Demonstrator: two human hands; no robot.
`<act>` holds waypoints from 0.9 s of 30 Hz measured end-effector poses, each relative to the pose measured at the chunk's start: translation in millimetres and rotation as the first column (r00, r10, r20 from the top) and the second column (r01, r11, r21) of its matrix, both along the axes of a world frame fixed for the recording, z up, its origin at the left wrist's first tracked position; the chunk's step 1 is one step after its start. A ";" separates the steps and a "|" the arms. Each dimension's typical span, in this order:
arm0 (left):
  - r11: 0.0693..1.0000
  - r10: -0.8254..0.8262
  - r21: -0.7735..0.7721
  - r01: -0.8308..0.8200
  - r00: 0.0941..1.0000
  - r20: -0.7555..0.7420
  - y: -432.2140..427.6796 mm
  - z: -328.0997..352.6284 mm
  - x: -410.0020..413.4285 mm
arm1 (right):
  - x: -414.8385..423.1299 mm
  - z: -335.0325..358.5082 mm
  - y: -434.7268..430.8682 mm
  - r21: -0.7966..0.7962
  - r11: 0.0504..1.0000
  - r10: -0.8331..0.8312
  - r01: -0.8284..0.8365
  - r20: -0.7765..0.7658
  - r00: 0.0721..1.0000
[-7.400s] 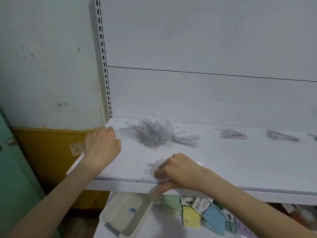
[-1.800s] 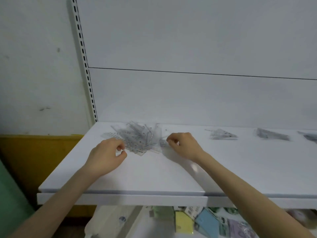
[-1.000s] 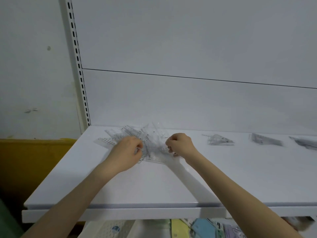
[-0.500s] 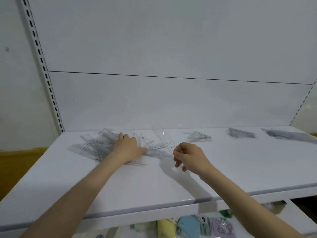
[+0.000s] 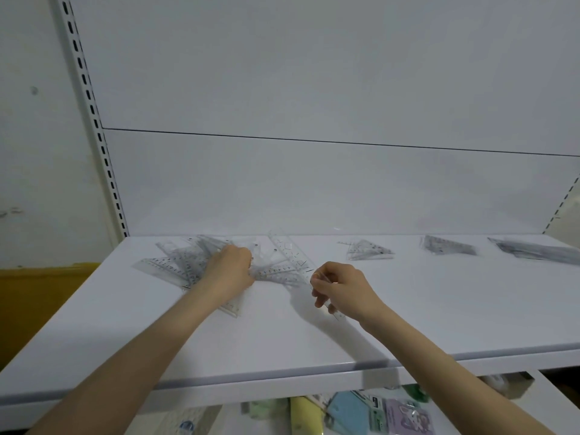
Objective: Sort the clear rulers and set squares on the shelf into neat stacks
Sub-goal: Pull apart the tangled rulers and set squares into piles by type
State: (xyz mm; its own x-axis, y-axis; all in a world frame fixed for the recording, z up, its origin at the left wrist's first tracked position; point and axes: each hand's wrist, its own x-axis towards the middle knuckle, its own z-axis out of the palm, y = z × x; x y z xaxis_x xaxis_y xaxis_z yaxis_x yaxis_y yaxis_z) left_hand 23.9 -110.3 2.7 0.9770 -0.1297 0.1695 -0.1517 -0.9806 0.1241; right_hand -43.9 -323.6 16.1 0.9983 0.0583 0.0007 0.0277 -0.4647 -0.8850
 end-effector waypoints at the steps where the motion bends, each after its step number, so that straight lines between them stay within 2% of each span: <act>1: 0.998 0.015 -0.054 -0.015 1.000 -0.017 0.5 0.3 0.5 | -0.1 -0.2 -0.4 0.005 1.000 0.001 -0.001 -0.003 1.000; 4: 0.984 0.009 -0.181 -0.010 1.000 -0.007 5.3 1.6 2.1 | 0.1 -1.1 -1.9 0.018 1.000 0.000 0.000 -0.013 1.000; 10: 0.976 0.033 -0.219 0.017 0.974 0.225 8.4 9.6 -5.4 | 0.6 -1.5 -0.3 0.043 0.999 0.008 -0.007 -0.019 1.000; 14: 0.965 0.056 -0.261 0.012 0.966 0.251 12.1 17.1 -12.3 | 2.1 -1.6 1.7 0.073 0.997 0.007 -0.005 -0.032 0.999; 16: 0.936 0.074 -0.352 0.009 0.972 0.222 15.4 20.4 -18.1 | 1.9 -1.4 2.5 0.088 0.996 0.016 -0.012 -0.039 0.999; 20: 0.789 0.072 -0.614 -0.022 0.996 0.058 19.0 24.5 -37.8 | -2.3 -3.1 0.0 0.119 0.992 0.037 -0.033 -0.024 0.999; 25: 0.714 -0.003 -0.700 -0.015 1.000 -0.025 15.2 14.7 -54.8 | -12.7 -7.4 -12.3 0.152 0.986 0.059 -0.064 0.038 0.998; 27: 0.610 -0.045 -0.791 -0.045 0.995 -0.092 14.1 13.7 -58.8 | -16.0 -7.8 -17.0 0.141 0.987 0.062 -0.071 0.069 0.996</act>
State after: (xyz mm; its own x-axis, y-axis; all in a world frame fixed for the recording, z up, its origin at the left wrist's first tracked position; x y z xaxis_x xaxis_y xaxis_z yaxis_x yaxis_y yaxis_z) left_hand -34.9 -96.3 16.4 0.9933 0.0110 0.1155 -0.0950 -0.4931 0.8648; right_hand -59.8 -340.6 8.4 0.9899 0.1190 0.0774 0.1128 -0.3285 -0.9377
